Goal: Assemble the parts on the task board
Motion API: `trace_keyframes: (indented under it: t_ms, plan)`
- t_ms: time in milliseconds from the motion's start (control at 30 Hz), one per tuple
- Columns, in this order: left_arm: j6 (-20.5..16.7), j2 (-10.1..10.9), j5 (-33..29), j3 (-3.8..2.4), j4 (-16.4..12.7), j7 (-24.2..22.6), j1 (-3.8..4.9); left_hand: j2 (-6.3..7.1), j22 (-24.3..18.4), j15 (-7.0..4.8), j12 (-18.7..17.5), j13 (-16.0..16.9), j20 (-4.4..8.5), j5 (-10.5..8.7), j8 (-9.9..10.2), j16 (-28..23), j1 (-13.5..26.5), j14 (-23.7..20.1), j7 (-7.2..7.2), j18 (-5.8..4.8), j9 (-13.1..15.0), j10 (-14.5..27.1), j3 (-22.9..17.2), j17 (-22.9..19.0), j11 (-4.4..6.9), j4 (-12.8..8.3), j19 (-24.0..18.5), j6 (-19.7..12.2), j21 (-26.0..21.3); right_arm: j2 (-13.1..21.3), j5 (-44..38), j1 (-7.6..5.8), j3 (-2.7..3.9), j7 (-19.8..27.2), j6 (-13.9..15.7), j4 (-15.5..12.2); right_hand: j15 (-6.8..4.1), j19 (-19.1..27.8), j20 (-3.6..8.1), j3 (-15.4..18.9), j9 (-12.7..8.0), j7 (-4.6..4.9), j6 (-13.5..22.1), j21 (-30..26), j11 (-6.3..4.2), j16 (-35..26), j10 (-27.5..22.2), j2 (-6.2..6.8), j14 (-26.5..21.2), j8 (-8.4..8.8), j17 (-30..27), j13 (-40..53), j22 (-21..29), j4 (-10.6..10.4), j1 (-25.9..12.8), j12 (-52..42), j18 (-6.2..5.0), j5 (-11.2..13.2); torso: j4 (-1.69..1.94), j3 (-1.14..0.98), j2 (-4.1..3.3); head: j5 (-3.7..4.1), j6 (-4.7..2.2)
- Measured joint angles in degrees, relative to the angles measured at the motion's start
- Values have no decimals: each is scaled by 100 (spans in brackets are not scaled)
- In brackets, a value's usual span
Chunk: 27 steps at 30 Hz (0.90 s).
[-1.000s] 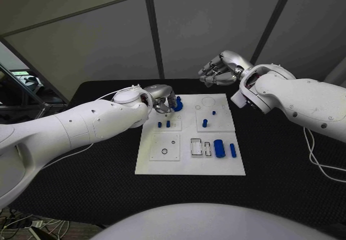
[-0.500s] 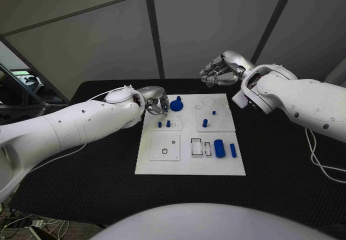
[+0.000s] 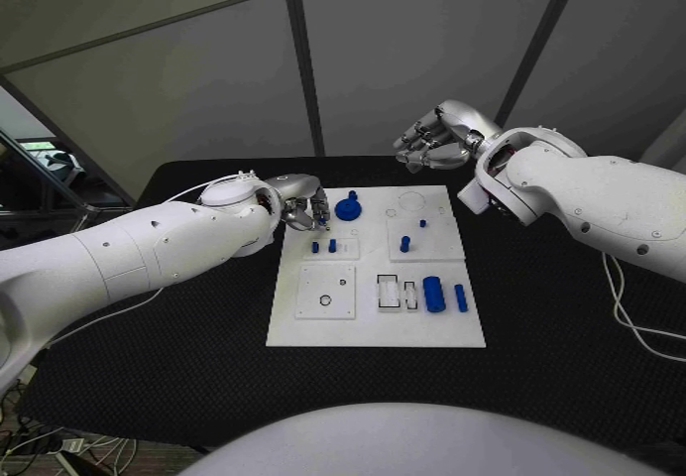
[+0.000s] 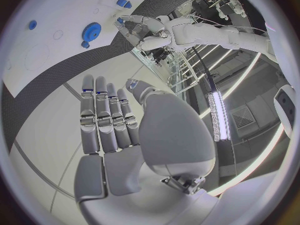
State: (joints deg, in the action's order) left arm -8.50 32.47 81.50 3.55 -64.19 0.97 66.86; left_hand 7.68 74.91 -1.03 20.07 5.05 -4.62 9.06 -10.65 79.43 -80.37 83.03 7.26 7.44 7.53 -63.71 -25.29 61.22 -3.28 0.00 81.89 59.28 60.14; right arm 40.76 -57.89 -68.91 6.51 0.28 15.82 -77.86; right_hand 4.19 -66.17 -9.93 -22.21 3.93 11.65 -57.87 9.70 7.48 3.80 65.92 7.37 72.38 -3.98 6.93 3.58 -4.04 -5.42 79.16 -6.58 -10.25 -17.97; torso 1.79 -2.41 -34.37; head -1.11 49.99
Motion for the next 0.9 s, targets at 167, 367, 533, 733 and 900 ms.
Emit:
trace_keyframes:
  t_ms: [167, 367, 533, 733, 900]
  plan:
    - [53, -1, -2, 0, 37, 5, -14, 0, 0, 0, 0, 10, 0, 0, 0, 0, 0, 0, 0, 0, 7, -23, 0, 0, -22, 0, 0, 0, 0, 0, -2, 0, 0, 0, 0, 4, 0, 0, 0, 0, 0, 0, 0, 0, 0, 0, 0, 0, 0, 0, 0, 0, 0, 0, 0, 0, 0, 0, 3, -3, 1, 8, 0]
    - [112, -60, -4, 0, 108, 5, -57, 0, 0, 0, 0, 10, 0, 0, 1, 0, 0, 0, 7, -1, 7, -44, 0, 0, -1, 0, 0, 7, 0, 2, -3, 0, 0, 0, -1, 8, 0, 0, 0, 0, 0, 0, 0, 0, 0, 0, 0, 0, 0, 0, 1, 0, 0, 0, 0, 0, 0, 0, 3, -3, -1, 19, 0]
    - [137, -132, -6, -1, 150, -2, -83, 0, 0, 0, 0, 10, 0, -24, 1, 0, 0, 0, 21, 0, 7, -62, 0, 1, -19, 0, 0, 20, 0, -8, -3, 0, 0, -1, -1, 12, 0, 0, 0, 0, 0, 0, 0, 0, 0, 0, 0, 0, 0, 0, 1, 0, 0, 0, 0, 0, 0, 0, 1, -3, -1, 12, 0]
    - [142, -198, -11, -6, 266, -8, -93, 0, 0, 0, -23, 15, 0, -23, 22, 0, 0, 0, 21, -1, 12, -62, 0, 1, -19, 0, 0, 20, 0, -14, -5, 0, 0, -2, -2, 14, 0, 0, 0, 0, 0, 0, 0, 0, 0, 0, 0, 0, 0, 0, 1, 0, 0, 0, 0, 0, 0, 0, 1, -2, -2, -2, 0]
    - [143, -224, -12, -7, 328, -8, -106, 0, 0, 0, -23, 14, 0, -23, 21, 0, 0, 0, 21, 0, 17, -62, 0, -8, -20, 0, 0, 20, 0, -20, -5, 0, 0, -2, -2, 15, 0, 0, 0, 0, 0, 0, 0, 0, 0, 0, 0, 0, 0, 0, 1, 0, 0, 0, 0, 0, 0, 0, 1, -2, -2, -3, 0]
